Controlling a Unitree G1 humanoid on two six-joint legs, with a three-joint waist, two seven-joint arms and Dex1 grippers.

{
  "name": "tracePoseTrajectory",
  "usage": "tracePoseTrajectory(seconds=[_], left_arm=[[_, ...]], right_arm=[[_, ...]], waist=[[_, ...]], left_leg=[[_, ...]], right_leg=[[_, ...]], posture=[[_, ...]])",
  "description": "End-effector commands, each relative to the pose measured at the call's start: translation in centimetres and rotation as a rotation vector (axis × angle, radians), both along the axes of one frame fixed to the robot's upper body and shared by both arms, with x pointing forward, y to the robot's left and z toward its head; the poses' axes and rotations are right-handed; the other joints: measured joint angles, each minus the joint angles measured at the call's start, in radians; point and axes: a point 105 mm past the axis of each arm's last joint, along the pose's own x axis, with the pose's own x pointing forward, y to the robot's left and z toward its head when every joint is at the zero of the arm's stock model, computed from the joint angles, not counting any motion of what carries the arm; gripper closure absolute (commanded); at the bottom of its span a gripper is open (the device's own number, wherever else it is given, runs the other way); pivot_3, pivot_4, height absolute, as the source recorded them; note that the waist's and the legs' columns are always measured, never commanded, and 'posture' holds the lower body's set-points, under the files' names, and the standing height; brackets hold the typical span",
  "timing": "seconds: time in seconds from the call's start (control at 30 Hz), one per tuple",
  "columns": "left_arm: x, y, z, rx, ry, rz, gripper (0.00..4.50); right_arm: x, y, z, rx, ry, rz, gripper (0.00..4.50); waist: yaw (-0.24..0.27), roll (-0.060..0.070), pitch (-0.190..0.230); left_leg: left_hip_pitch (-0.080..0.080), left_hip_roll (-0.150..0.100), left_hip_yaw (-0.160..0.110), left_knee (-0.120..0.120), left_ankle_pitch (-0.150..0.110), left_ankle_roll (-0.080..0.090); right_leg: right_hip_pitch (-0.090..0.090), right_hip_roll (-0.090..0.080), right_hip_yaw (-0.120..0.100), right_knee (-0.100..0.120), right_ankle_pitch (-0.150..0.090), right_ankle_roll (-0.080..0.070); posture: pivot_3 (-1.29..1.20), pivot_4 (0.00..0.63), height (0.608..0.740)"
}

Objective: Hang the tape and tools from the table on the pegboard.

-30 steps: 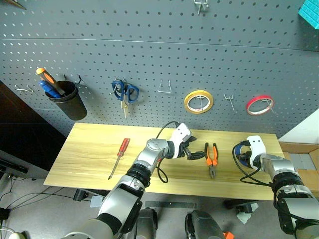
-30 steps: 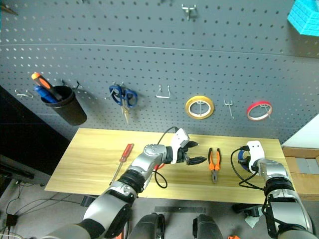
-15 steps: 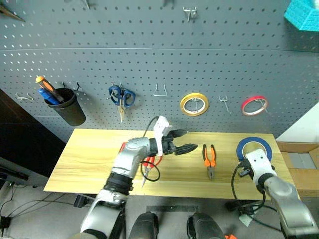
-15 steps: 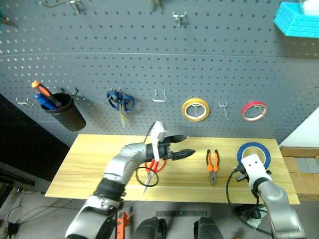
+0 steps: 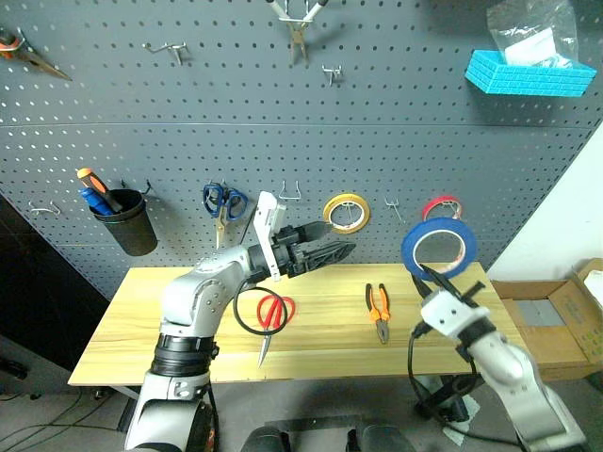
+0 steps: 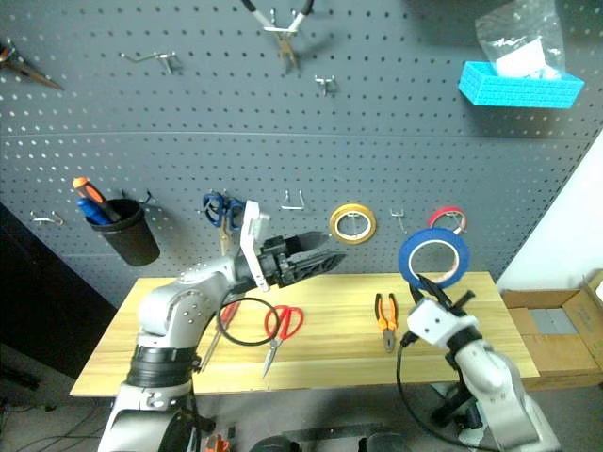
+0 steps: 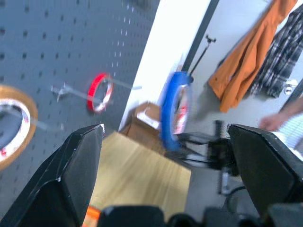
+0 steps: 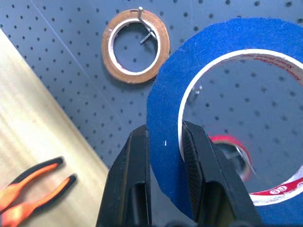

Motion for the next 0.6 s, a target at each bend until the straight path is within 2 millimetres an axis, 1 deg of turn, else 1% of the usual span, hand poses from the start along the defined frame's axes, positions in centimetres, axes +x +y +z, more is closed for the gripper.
tracePoseTrajectory(seconds=[0.03,0.17,0.23,0.33,0.43,0.5,0.57,0.6], left_arm=[[0.5,-0.5,0.7,0.022,-0.06,0.01,0.0],[1.4,-0.4,-1.2,0.127,-0.084,0.045,0.0],[1.6,-0.5,-1.3,0.126,-0.084,0.053,0.0],[1.6,-0.6,-1.6,0.139,-0.088,0.058,0.0],[1.6,-0.2,-1.9,0.154,-0.09,0.074,0.0],[1.7,0.0,-2.0,0.16,-0.092,0.086,0.0],[1.8,0.1,-1.9,0.163,-0.096,0.092,0.0],[1.8,0.2,-1.9,0.163,-0.098,0.093,0.0]], right_arm=[[1.7,-0.9,1.1,-0.013,0.002,0.068,4.11],[3.7,-1.2,2.0,-0.01,0.009,0.108,4.11],[4.7,-1.1,2.5,-0.034,0.002,0.135,4.11],[5.4,-0.9,2.7,-0.041,0.005,0.166,4.11],[5.7,-0.8,2.0,-0.034,0.066,0.19,4.11],[5.8,-0.9,0.9,-0.021,0.148,0.202,4.11],[5.9,-1.3,0.2,-0.013,0.199,0.192,4.11],[6.1,-1.7,0.0,0.001,0.219,0.175,3.76]], waist=[[0.001,0.0,0.0],[0.003,0.001,-0.002],[0.003,0.002,-0.002],[0.005,0.002,-0.002],[0.007,0.002,-0.003],[0.009,0.002,-0.003],[0.01,0.002,-0.003],[0.01,0.003,-0.003]], left_leg=[[-0.001,0.0,0.0,-0.001,0.0,0.0],[-0.007,0.0,0.001,-0.001,-0.001,0.0],[-0.009,0.0,0.002,-0.001,-0.001,-0.001],[-0.013,0.0,0.004,-0.001,-0.002,-0.002],[-0.017,0.0,0.004,-0.001,-0.002,-0.002],[-0.017,0.0,0.004,-0.001,-0.002,-0.002],[-0.017,0.0,0.004,-0.001,-0.002,-0.002],[-0.017,0.0,0.004,0.0,-0.002,-0.002]], right_leg=[[-0.001,0.0,0.001,0.0,0.0,0.0],[-0.007,0.0,0.002,0.0,0.001,-0.003],[-0.01,0.0,0.004,0.0,0.001,-0.003],[-0.015,0.0,0.005,0.0,0.001,-0.003],[-0.018,0.0,0.005,0.001,0.001,-0.003],[-0.018,0.0,0.006,0.001,0.001,-0.003],[-0.018,0.0,0.006,0.001,0.001,-0.003],[-0.018,0.0,0.006,0.001,0.001,-0.003]], posture=[[-0.08,0.0,0.74],[-0.07,0.0,0.74],[-0.05,0.0,0.74],[-0.04,0.0,0.74],[-0.04,0.0,0.74],[-0.03,0.0,0.74],[-0.03,0.0,0.74],[-0.02,0.0,0.74]])
